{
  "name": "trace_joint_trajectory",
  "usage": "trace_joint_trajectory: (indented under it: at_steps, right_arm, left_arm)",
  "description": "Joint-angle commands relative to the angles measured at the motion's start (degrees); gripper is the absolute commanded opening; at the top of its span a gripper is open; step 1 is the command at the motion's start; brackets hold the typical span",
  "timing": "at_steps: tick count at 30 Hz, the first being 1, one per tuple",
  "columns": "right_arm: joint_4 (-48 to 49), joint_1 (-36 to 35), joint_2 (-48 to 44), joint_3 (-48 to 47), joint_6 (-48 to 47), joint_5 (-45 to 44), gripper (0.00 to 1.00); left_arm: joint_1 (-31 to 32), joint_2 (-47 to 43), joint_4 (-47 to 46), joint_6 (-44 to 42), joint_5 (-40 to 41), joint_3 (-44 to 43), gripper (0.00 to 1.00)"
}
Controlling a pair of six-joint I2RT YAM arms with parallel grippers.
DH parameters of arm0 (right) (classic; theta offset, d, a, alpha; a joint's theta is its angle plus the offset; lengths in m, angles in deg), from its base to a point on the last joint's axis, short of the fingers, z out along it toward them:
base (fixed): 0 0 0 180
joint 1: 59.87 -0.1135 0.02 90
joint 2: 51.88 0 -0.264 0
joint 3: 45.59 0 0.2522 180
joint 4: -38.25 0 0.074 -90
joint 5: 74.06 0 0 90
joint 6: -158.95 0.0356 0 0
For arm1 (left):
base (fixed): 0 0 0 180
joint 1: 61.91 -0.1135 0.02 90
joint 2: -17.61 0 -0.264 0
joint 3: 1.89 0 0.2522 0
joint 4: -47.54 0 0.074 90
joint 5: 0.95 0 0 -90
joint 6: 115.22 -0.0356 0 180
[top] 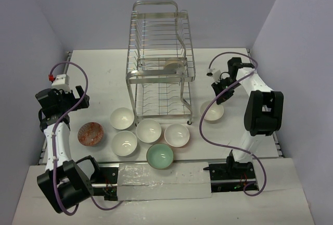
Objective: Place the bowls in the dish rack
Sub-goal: Place the bowl at the center of the board.
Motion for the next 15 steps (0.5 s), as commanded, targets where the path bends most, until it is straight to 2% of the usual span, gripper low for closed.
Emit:
trace_joint_trajectory:
  at_steps: [1, 8, 9, 15]
  right_arm:
    - [-4.63, 0.27, -0.07, -2.96, -1.21, -1.56, 0.15]
    - [-4.46, 0.36, -1.12, -0.16, -2.61, -1.47, 0.22]
    - [-4.46, 0.27, -1.12, -0.06, -2.61, -1.38, 0.27]
    - [-7.09, 0.27, 0.81, -1.90, -3.05, -2.43, 0.31]
  left_arm:
    - [-0.09, -1.51, -0.92, -0.98, -1.33, 0.36, 0.99]
    - [-0.09, -1.25, -1.27, -0.98, -1.42, 0.27, 0.99]
    - [-0.09, -1.16, -1.18, -0.98, -1.42, 0.18, 0.99]
    - [-0.09, -1.25, -1.18, -0.89, -1.25, 0.27, 0.99]
